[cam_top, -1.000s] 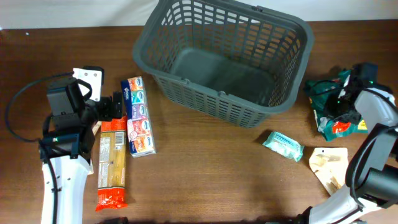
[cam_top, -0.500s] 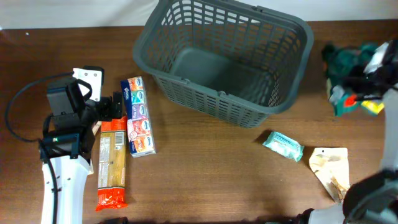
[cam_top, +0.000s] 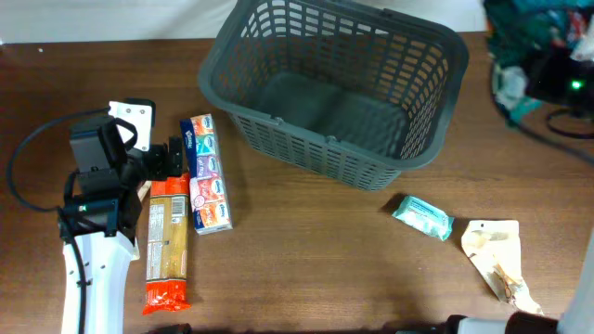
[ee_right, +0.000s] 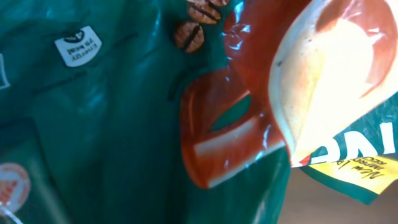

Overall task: Pack container
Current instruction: 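Lift the Nescafé bag with the right gripper and carry it over the basket, then release the Nescafé bag into the basket and withdraw the right gripper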

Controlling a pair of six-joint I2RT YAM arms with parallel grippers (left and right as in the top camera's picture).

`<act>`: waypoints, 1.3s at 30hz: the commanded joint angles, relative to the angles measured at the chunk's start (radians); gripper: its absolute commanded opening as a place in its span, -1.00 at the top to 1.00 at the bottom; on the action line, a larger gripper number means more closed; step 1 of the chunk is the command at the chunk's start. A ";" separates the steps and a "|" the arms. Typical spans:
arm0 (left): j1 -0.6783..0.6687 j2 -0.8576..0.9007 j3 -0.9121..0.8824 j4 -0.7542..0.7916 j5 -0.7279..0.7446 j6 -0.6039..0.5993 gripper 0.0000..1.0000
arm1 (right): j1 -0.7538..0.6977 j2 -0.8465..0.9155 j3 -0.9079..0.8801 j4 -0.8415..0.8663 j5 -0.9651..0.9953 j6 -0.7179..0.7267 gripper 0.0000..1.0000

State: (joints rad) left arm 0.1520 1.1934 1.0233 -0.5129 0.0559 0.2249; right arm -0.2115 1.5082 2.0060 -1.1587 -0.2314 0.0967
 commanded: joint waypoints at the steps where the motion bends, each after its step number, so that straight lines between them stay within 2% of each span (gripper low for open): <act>1: 0.003 0.002 0.020 0.000 0.000 0.016 -0.98 | 0.114 -0.076 0.080 0.029 -0.072 -0.041 0.93; 8: 0.003 0.002 0.020 0.000 0.000 0.016 -0.99 | 0.379 -0.028 0.081 0.032 -0.060 -0.192 0.93; 14: 0.003 0.002 0.020 0.000 0.000 0.016 -0.99 | 0.508 0.136 0.081 0.071 0.056 -0.198 0.93; 22: 0.003 0.002 0.020 0.000 0.000 0.016 -0.98 | 0.527 0.340 0.081 0.090 0.067 -0.194 0.93; 29: 0.003 0.002 0.020 0.000 0.000 0.016 -0.99 | 0.563 0.412 0.080 0.080 0.108 -0.194 0.92; 30: 0.003 0.002 0.020 0.000 0.000 0.016 -0.99 | 0.566 0.417 0.080 0.068 0.113 -0.194 0.87; 31: 0.003 0.002 0.020 0.000 0.000 0.016 -0.99 | 0.566 0.417 0.080 0.063 0.113 -0.194 0.40; 32: 0.003 0.002 0.020 0.000 0.000 0.016 -0.99 | 0.566 0.417 0.080 0.059 0.113 -0.194 0.29; 35: 0.003 0.002 0.020 0.000 0.000 0.016 -0.99 | 0.565 0.408 0.084 0.046 0.113 -0.194 0.27; 37: 0.003 0.002 0.020 0.000 0.000 0.016 -0.99 | 0.565 0.394 0.084 0.043 0.113 -0.194 0.10; 39: 0.003 0.002 0.020 0.000 0.000 0.016 -0.99 | 0.565 0.377 0.084 0.044 0.113 -0.194 0.09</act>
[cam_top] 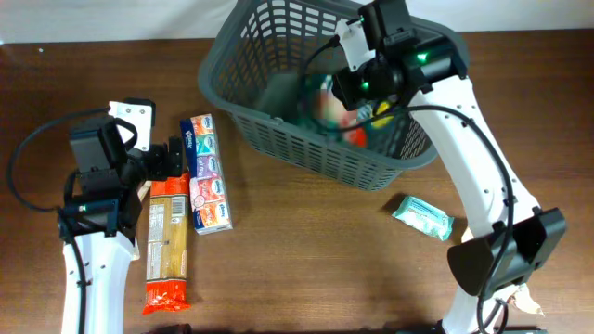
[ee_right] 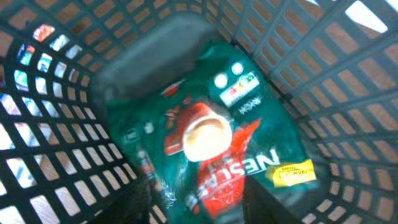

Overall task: Pack container
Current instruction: 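Release the Nescafé bag into the basket and withdraw the right gripper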

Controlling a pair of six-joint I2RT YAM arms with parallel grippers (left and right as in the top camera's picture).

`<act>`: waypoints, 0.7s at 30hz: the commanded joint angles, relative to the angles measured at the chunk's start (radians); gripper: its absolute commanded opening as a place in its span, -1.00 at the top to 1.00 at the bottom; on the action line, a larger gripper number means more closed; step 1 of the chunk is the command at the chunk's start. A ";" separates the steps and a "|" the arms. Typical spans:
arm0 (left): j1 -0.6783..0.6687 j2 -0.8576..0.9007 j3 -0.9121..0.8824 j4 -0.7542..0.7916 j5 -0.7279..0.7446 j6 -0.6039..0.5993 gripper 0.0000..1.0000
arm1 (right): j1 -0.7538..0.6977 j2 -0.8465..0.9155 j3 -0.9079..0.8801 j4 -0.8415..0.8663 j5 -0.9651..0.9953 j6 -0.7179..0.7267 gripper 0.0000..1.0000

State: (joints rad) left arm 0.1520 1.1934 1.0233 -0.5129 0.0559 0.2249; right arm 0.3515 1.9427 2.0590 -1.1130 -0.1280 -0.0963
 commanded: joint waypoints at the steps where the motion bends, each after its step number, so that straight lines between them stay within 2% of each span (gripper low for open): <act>1: 0.003 0.002 0.020 0.000 0.000 0.016 -0.99 | 0.002 -0.074 0.035 -0.003 0.015 -0.001 0.10; 5: 0.003 0.002 0.020 0.000 0.000 0.016 -0.98 | 0.002 -0.141 0.087 -0.035 0.149 0.000 0.09; 11: 0.003 0.002 0.020 0.000 0.000 0.016 -0.99 | 0.000 -0.286 0.226 -0.152 0.490 -0.001 -0.07; 14: 0.003 0.002 0.020 0.000 0.000 0.016 -0.99 | -0.034 -0.367 0.227 -0.162 0.539 -0.002 -0.10; 17: 0.003 0.002 0.020 0.000 0.000 0.016 -0.99 | -0.142 -0.488 0.166 -0.174 0.541 -0.001 -0.15; 21: 0.003 0.002 0.020 0.000 0.000 0.016 -0.99 | -0.297 -0.649 -0.045 -0.129 0.540 -0.001 -0.18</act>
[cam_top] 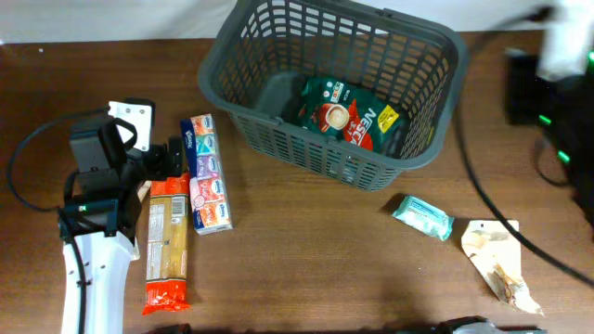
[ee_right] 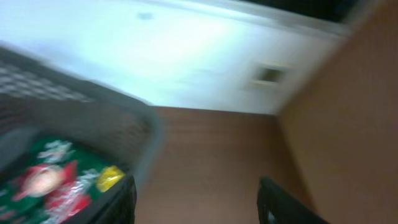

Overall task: Pack container
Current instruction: 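Release the Nescafé bag into the basket and withdraw the right gripper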

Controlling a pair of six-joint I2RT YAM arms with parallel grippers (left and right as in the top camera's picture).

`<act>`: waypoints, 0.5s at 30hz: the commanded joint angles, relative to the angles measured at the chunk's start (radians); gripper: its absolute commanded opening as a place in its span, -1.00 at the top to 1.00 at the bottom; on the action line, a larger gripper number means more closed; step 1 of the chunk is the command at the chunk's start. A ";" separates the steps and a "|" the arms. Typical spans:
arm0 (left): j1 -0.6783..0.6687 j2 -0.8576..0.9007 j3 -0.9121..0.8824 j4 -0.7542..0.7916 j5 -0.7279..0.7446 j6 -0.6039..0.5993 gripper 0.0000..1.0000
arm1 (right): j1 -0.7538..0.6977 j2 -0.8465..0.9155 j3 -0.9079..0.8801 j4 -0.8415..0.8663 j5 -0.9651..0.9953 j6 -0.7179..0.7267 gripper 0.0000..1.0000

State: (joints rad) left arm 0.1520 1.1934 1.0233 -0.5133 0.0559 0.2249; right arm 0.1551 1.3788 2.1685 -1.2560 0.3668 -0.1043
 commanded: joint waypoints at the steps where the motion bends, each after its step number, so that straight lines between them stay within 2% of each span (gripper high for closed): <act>1: 0.003 0.002 0.020 0.000 0.000 0.016 -0.99 | -0.142 -0.124 -0.220 0.014 0.043 0.008 -0.18; 7: 0.003 0.002 0.020 0.000 0.000 0.016 -0.99 | -0.300 -0.272 -0.560 -0.171 -0.001 0.167 -0.18; 15: 0.003 0.002 0.020 0.000 0.000 0.016 -0.99 | -0.319 -0.297 -0.831 -0.310 -0.037 0.225 -0.30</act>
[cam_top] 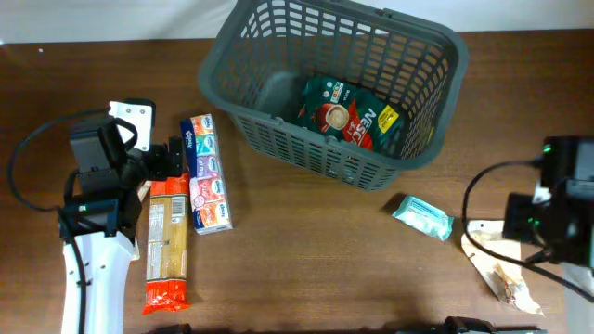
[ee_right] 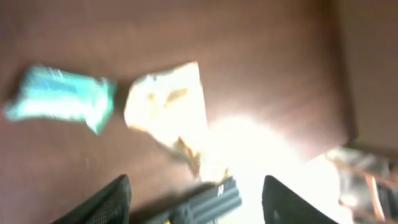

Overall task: Pack container
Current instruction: 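Release the Nescafé bag into the basket and withdraw the right gripper, then grasp the beige paper pouch with the right gripper and lift it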

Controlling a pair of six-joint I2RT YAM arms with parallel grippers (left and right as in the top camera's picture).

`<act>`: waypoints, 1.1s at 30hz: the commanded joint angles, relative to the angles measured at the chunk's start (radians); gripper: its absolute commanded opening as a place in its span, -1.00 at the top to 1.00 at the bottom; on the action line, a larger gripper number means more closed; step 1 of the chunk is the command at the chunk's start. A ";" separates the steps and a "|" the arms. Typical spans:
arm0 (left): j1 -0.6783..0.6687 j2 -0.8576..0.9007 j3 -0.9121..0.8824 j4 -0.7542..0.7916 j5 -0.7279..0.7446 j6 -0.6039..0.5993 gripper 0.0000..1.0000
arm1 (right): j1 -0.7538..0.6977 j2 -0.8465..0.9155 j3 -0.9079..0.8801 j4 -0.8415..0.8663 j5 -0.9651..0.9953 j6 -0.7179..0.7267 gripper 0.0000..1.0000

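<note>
The grey basket [cam_top: 278, 42] stands at the back and holds a green coffee bag [cam_top: 348, 113]. On the table lie a blue tissue pack [cam_top: 206, 173], an orange pasta pack [cam_top: 167, 243], a teal packet [cam_top: 422, 216] [ee_right: 59, 99] and a beige pouch [cam_top: 497, 260] [ee_right: 168, 109]. My right gripper [ee_right: 199, 205] hangs open and empty above the pouch, in a blurred view; its arm [cam_top: 557, 209] is at the right edge. My left gripper [cam_top: 173, 158] sits at the top ends of the pasta and tissue packs; its jaws are not readable.
A grey bar [ee_right: 208, 199] shows low between the right fingers. The table's right edge [ee_right: 348, 74] runs close beside the pouch. A cable [cam_top: 483, 186] loops from the right arm over the table.
My right arm has moved from the upper right, beside the basket, to the lower right over the beige pouch. The gripper is still open. The left arm has not moved.
First my right gripper held the green coffee bag at the far right corner and the basket was empty. Then it was inside the basket with the bag. Then the bag lay in the basket with the gripper open and clear, and now it is above the pouch.
</note>
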State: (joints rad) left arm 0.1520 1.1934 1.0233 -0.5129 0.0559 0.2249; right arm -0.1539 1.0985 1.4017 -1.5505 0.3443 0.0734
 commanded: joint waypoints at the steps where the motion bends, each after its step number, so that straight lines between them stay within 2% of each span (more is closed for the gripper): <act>1: 0.003 0.002 0.020 0.000 0.000 0.016 -0.99 | -0.010 -0.017 -0.091 -0.019 -0.015 0.047 -0.31; 7: 0.003 0.002 0.020 0.000 0.000 0.016 -0.99 | -0.010 -0.011 -0.203 -0.005 0.061 0.026 -0.46; 11: 0.003 0.002 0.020 0.000 0.000 0.016 -0.99 | -0.010 0.013 -0.221 0.007 0.060 -0.065 -0.63; 22: 0.003 0.002 0.020 0.000 0.000 0.016 -0.99 | -0.012 0.109 -0.221 0.030 0.061 -0.146 -0.64; 33: 0.003 0.002 0.020 0.000 0.000 0.016 -0.98 | -0.012 0.116 -0.221 0.039 0.063 -0.261 -0.68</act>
State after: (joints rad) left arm 0.1520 1.1934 1.0233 -0.5129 0.0555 0.2249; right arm -0.1566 1.2110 1.1870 -1.5131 0.3817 -0.1440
